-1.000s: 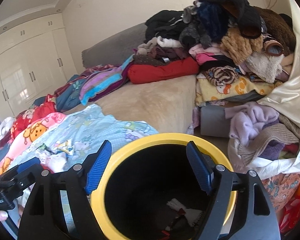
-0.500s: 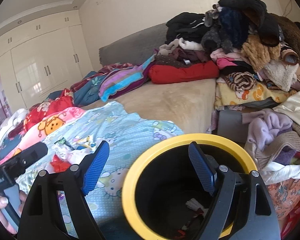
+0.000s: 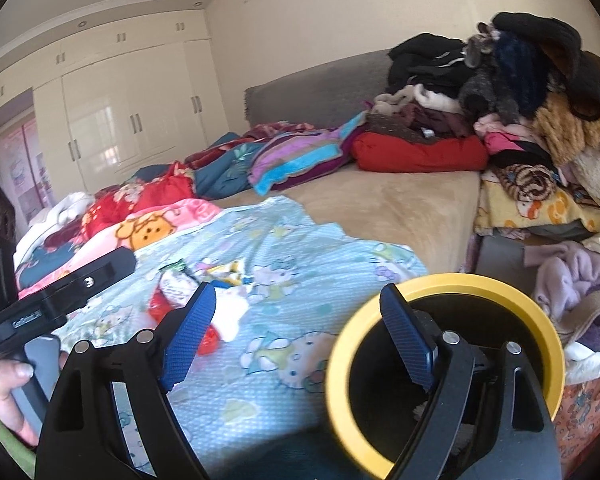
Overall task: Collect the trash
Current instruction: 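Move both open tools back to the trash pile on the bed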
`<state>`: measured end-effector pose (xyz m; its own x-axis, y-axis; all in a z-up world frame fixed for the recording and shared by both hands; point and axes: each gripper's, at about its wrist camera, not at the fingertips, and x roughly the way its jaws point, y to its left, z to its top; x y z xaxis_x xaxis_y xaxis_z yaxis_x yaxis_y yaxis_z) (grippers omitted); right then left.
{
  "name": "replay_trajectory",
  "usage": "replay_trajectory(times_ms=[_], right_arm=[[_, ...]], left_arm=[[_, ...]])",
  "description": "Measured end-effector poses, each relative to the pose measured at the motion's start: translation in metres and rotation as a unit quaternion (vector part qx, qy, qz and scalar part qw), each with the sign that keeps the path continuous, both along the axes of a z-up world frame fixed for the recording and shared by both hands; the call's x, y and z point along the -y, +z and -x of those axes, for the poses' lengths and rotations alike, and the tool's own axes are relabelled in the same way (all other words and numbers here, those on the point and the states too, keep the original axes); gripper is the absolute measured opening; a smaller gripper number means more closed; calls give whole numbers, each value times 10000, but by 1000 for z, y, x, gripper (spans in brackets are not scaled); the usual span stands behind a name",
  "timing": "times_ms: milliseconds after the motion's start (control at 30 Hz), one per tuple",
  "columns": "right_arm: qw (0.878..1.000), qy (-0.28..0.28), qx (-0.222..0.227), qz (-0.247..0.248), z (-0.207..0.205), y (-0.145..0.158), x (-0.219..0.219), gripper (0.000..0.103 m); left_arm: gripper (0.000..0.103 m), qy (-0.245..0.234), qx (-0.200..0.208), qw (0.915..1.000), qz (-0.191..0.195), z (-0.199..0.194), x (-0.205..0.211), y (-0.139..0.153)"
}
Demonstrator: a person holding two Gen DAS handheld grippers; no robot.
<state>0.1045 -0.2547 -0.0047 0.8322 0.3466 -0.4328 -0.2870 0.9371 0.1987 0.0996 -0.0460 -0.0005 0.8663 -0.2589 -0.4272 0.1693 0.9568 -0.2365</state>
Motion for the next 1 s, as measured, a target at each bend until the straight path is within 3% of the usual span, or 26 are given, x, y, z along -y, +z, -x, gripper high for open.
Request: replay_trajectory(times_ms=[600,1000], right_arm=[[9978,629,-140,157,0,-6,-62,83],[9934,996,-347,452,-13,-27,-103,83]], left_arm=[[92,849,-216,9958,277,2,-79,-13],[92,1562,-756,9830,596,-3,-139,-44]])
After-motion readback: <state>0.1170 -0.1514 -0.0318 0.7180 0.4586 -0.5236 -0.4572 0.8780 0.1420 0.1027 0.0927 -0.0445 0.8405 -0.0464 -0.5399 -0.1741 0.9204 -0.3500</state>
